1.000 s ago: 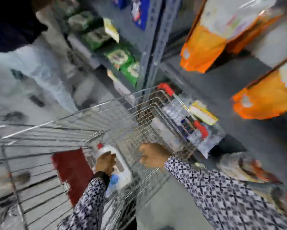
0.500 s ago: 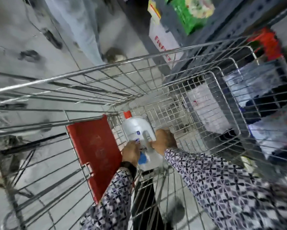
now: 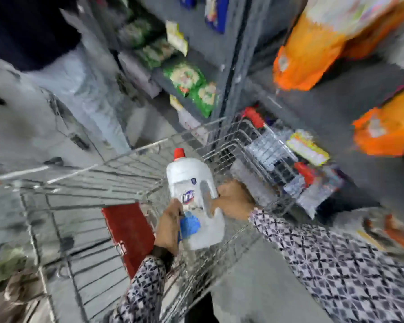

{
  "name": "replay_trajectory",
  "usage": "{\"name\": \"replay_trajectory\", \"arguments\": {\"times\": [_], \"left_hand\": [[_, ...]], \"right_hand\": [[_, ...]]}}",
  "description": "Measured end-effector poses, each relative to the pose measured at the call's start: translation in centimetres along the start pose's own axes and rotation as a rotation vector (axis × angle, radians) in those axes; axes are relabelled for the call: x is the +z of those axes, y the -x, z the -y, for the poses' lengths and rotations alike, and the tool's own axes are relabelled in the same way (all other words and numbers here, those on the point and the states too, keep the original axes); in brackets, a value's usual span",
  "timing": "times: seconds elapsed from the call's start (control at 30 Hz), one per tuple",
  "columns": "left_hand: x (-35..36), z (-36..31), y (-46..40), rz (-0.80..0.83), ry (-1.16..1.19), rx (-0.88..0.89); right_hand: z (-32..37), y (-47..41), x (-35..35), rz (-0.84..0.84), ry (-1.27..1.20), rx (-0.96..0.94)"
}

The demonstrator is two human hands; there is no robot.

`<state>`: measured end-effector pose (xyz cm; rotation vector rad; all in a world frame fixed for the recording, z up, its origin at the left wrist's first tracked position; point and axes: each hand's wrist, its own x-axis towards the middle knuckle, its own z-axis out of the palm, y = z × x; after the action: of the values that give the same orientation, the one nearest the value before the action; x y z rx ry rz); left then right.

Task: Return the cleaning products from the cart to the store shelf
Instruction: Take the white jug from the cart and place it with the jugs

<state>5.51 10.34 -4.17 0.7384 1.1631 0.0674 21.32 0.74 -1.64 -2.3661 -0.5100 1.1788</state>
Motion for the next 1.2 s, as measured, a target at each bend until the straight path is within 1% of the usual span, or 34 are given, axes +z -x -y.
{"name": "replay_trajectory", "arguments": {"times": [0.1,0.2,0.3,0.37,0.43,0.47,0.57,0.63,0.77,0.87,0.93,1.07,1.2], "left_hand": [[5.0,-2.9,6.8,0.197,-0.051,0.120],[11.3,-4.5,15.9,0.422,-0.114,0.298],[17.2,-5.2,22.8,0.539,-0.163,0.456],[21.3,-4.9,27.8,0.657,-0.167,0.511],[25.4,-4.3,32.6,0.798,-0.175,0.581],[27.3,-4.2,34.7,0.848,-0.197,0.632],[32.7,-3.7,41.0,0.972,-0.259,0.787],[35.6,-3.4,44.2,1.068,-0.274,0.837],[39.1,-2.7,48.6,1.246,-0.301,0.904],[40.2,-2.0,49.6,1.316,-0.303,0.905],[40.7,-1.8,49.5,1.335,-0.303,0.893],[41.1,-2.3,49.0,1.317,-0.309,0.882],[41.6,-5.1,47.4,1.276,-0.306,0.882]], "right_hand": [[-1.1,7.0,-5.7,-0.198,-0.133,-0.141],[-3.2,16.1,-11.0,-0.432,-0.449,-0.299],[-4.8,23.9,-15.0,-0.586,-0.797,-0.380],[-6.0,29.3,-17.7,-0.736,-1.000,-0.430],[-7.7,34.7,-20.7,-0.858,-1.155,-0.490],[-8.4,37.0,-22.3,-0.912,-1.192,-0.515],[-10.8,44.3,-27.0,-1.062,-1.209,-0.686],[-11.9,48.4,-29.5,-1.146,-1.180,-0.772],[-13.5,53.6,-31.9,-1.273,-1.159,-0.869],[-14.1,54.8,-32.1,-1.325,-1.140,-0.879],[-14.6,54.7,-32.1,-1.344,-1.142,-0.858],[-14.4,53.8,-32.3,-1.314,-1.184,-0.846],[-12.1,51.5,-33.5,-1.277,-1.208,-0.890]]}}
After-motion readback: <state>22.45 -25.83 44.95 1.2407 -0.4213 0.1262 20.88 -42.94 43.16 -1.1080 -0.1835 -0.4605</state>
